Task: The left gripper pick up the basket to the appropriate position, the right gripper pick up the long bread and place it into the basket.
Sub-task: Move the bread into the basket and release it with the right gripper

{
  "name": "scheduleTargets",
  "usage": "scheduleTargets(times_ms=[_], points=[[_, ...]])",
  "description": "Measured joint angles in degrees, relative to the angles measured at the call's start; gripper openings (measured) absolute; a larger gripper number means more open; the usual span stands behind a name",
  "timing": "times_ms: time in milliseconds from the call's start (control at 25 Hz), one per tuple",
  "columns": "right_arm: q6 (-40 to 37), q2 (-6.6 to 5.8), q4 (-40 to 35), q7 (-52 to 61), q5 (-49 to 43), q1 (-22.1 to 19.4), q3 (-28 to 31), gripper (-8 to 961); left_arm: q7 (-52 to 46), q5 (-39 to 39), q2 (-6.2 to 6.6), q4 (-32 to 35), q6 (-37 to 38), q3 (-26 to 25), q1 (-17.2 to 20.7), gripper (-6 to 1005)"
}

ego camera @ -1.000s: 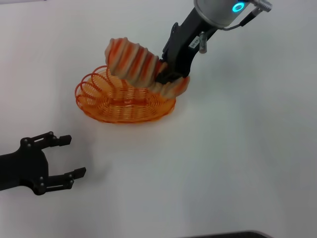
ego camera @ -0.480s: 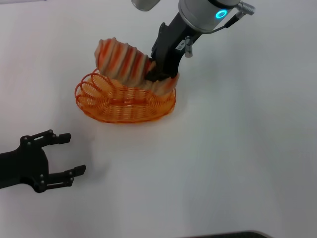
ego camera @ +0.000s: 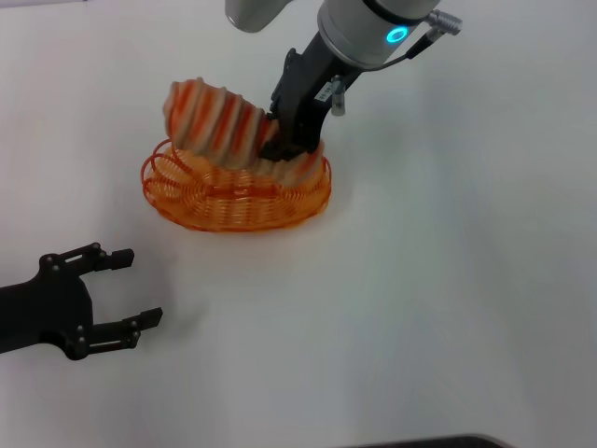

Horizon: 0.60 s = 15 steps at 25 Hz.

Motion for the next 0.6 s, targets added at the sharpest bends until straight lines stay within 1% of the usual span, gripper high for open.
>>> scheduleTargets(times_ms=[280,600], points=[[1.35,-0.22,0.68,0.73,2.14,-0.26,0.07,303,-0.02,0.0,0.03,0.02,0.0,-0.01,0.02,828],[2.09,-0.15,1.3,0.94,2.27,-0.54,0.01,682,-0.02,0.0,0.03,0.15,0.02,0.0,0.02,828]])
